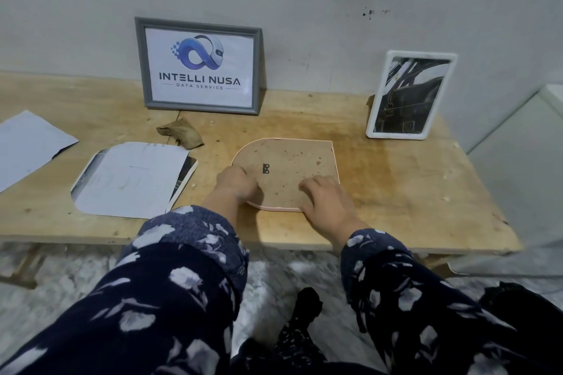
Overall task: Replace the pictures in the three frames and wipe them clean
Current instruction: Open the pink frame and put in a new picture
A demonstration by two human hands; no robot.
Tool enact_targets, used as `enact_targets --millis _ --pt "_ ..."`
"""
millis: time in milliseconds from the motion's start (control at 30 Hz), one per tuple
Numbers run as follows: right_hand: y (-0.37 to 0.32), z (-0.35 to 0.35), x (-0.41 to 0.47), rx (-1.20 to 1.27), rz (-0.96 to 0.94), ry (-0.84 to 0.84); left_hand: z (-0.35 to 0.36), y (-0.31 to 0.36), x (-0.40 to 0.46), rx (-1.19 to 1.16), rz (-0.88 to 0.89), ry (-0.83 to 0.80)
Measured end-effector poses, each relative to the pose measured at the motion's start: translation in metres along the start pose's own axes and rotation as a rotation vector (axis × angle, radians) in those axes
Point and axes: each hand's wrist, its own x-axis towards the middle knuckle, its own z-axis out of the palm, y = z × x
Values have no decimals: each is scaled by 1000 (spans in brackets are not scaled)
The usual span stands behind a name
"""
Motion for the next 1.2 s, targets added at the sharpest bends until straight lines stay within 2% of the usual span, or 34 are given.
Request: enact_targets --millis 100,200,533,733,967,1100,1200 --pt "21 -8 10 78 252 -166 1 0 5 81 -5 35" --pt "35 -10 22 165 337 -251 3 3 11 108 -20 45" --pt "39 -17 35 142 328 -260 14 8 20 142 -60 123" --pt "43 -24 34 145 299 -275 25 23 21 138 -192 159" --pt "45 -25 32 165 284 -267 16 27 34 -67 -321 170" --pt "47 -22 30 188 281 -248 7 28 40 -228 -405 102" --pt "47 -20 31 197 278 -253 1 28 44 -225 -412 52"
